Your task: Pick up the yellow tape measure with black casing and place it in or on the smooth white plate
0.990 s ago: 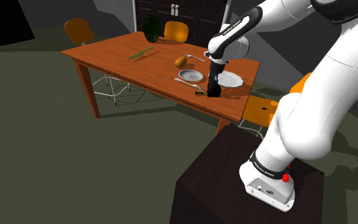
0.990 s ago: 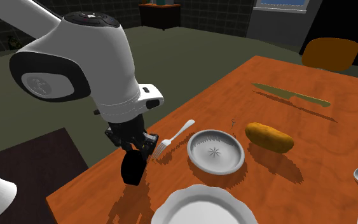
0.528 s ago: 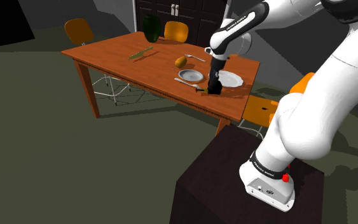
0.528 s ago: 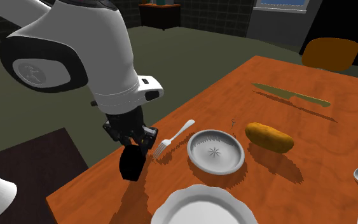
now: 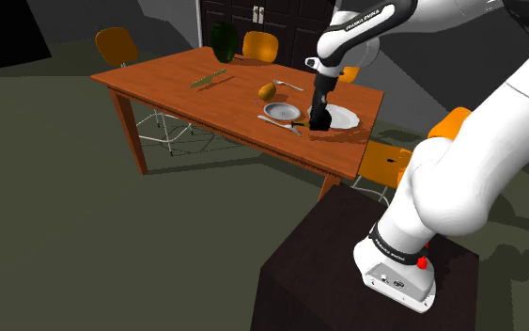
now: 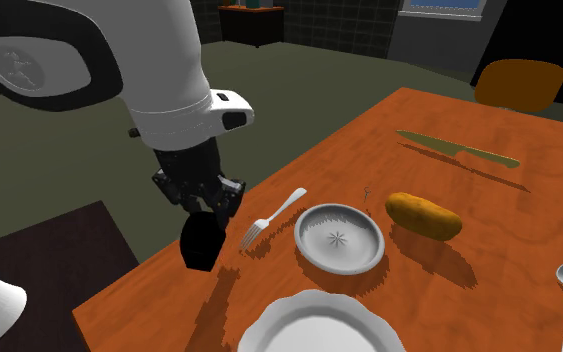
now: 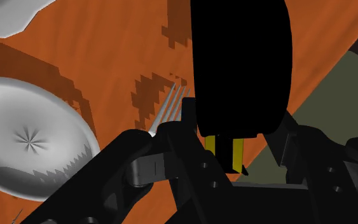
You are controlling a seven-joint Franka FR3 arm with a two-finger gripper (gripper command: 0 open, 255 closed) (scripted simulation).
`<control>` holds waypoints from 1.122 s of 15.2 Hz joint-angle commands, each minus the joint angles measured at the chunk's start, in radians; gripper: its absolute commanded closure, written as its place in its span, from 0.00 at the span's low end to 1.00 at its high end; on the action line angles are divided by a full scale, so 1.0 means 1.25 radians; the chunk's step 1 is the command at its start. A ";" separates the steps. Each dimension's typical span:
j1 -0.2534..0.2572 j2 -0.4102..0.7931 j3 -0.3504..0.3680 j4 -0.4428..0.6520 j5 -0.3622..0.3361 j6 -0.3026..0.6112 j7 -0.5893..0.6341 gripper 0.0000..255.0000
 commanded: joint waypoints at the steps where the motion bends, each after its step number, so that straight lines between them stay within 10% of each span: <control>1: -0.003 -0.014 0.007 0.013 -0.010 -0.025 0.009 1.00; 5: -0.008 -0.035 0.018 0.032 -0.022 -0.060 0.021 1.00; 10: 0.035 0.180 -0.047 0.213 0.160 -0.088 -0.110 1.00; 17: -0.083 0.475 -0.009 0.523 0.386 -0.210 -0.240 1.00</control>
